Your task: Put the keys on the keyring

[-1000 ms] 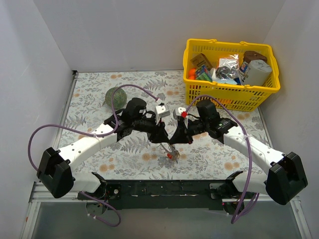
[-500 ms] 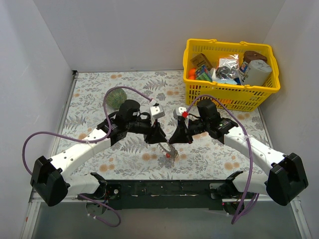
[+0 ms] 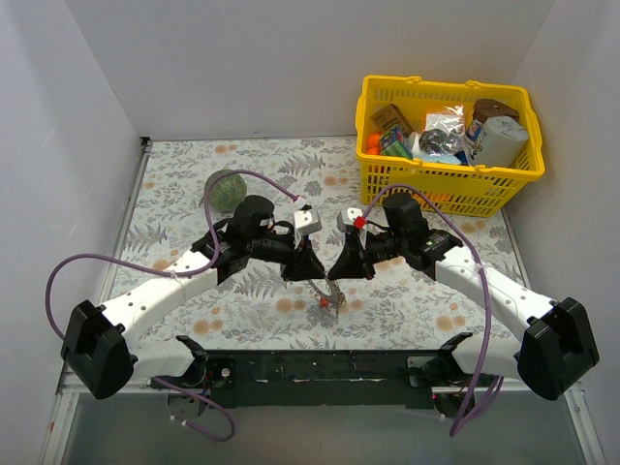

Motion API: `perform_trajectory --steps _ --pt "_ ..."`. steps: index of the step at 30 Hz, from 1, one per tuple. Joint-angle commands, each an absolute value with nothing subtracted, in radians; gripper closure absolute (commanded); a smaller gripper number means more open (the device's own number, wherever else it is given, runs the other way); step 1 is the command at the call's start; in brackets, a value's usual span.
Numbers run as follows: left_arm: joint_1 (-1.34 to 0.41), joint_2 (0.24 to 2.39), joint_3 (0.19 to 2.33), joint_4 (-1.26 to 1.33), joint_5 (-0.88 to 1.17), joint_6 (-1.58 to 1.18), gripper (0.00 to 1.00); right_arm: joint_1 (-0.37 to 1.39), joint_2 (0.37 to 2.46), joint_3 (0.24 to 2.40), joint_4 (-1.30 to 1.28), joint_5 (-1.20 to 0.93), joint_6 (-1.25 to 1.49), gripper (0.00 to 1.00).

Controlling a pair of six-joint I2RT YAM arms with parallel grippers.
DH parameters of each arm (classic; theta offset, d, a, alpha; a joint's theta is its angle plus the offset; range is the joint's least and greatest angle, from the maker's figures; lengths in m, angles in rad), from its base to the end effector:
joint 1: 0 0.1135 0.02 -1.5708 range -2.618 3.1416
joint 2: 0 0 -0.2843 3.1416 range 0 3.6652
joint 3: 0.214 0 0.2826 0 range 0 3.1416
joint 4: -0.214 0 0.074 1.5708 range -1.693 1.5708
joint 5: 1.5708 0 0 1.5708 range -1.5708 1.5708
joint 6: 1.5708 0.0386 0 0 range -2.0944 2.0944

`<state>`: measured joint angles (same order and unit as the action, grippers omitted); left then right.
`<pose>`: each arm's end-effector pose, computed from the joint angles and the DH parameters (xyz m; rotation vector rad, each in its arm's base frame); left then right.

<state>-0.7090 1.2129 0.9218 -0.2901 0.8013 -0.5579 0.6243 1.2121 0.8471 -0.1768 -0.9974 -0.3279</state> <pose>0.1994 -0.2076 0.3026 0.7066 2.2823 -1.5390 0.2090 0.1905 0.2882 -1.4384 1.4694 1.2226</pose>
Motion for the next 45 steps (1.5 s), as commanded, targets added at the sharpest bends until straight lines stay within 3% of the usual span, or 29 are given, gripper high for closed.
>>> perform_trajectory --steps 1,6,14,20,26,34,45 --pt "-0.704 1.224 0.910 -0.262 0.828 -0.555 0.82 0.630 1.180 0.865 -0.123 -1.037 -0.322 0.99" --pt "-0.704 1.241 0.916 -0.262 0.828 -0.558 1.00 0.630 1.174 0.864 -0.118 -1.034 -0.321 0.99" --pt "-0.704 1.216 0.913 -0.265 0.796 -0.558 1.00 0.630 1.164 0.850 -0.091 -1.011 -0.295 0.98" --pt "-0.704 1.213 0.908 -0.264 0.811 -0.551 1.00 0.630 1.131 0.805 0.041 -1.043 -0.221 0.68" --pt "-0.704 1.206 0.904 -0.255 0.818 -0.551 1.00 0.630 1.123 0.776 0.121 -1.094 -0.183 0.54" --pt "-0.704 1.180 0.890 -0.252 0.804 -0.545 1.00 0.627 1.124 0.767 0.104 -1.057 -0.189 0.55" --pt "-0.704 1.125 0.836 -0.157 0.779 -0.601 1.00 0.617 1.117 0.747 0.120 -1.057 -0.178 0.64"
